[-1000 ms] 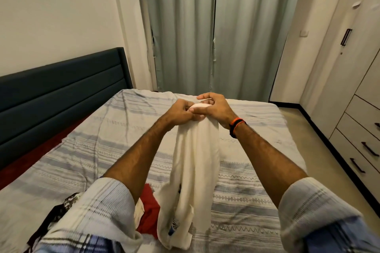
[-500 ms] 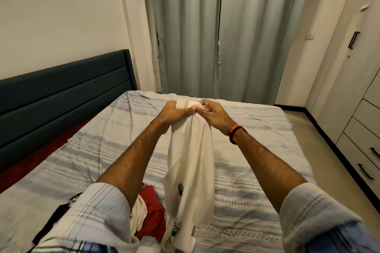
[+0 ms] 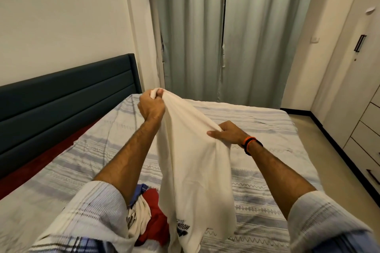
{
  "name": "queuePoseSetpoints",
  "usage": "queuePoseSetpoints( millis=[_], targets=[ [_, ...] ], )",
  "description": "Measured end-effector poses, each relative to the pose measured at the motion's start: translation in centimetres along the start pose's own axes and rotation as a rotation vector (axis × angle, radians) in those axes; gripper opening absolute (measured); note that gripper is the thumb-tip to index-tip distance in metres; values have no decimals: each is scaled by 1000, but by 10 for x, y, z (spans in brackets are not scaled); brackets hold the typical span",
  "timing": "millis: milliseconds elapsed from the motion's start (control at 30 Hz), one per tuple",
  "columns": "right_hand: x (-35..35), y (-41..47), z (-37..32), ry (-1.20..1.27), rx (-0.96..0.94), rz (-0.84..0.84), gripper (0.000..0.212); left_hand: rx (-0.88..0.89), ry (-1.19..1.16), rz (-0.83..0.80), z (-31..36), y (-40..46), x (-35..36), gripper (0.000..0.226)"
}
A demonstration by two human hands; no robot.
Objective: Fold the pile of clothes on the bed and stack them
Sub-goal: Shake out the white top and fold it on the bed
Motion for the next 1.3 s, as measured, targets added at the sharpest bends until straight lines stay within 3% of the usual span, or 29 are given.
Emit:
queuePoseSetpoints(
  millis=[100, 267, 333, 467, 600, 700, 800, 900, 1067, 1167, 1300],
  targets=[
    [-13, 3, -1, 62, -26, 158, 41, 63, 141, -89, -9, 3, -3, 27],
    [-3, 12, -46, 24, -252, 194, 40, 345, 542, -761, -3, -26, 55, 51],
    [1, 15, -61, 3, -315, 196, 37, 347, 684, -888, -3, -34, 74, 51],
    [-5, 6, -58, 70, -313, 143, 30, 320, 808, -751, -4, -22, 75, 36],
    [-4, 0, -24, -89, -46, -19, 47, 265, 701, -492, -2, -7, 49, 29],
    [-11, -5, -5, 25, 12, 29, 46, 159, 621, -338, -6, 4, 26, 28],
    [-20, -9, -8, 77, -3, 110, 42, 76, 623, -295, -16, 8, 13, 30],
    [-20, -4, -28, 38, -96, 199, 52, 43, 688, -400, -23, 2, 20, 35],
    [-5, 6, -67, -60, -263, 268, 41, 285, 739, -764, -8, -30, 57, 69],
    [0, 9, -79, -148, -298, 209, 27, 361, 685, -951, -7, -39, 69, 54],
    [-5, 6, -71, -205, -254, 73, 32, 346, 747, -822, -15, -28, 61, 30]
  ],
)
Point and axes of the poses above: each hand's wrist, its own y-axis towards the middle knuckle, its own x-axis out of the palm, z = x × y, the point moved 5 cm from there along y, towards the middle knuckle, and after that the axes turned 14 degrees about -z, right-handed, at the moved point
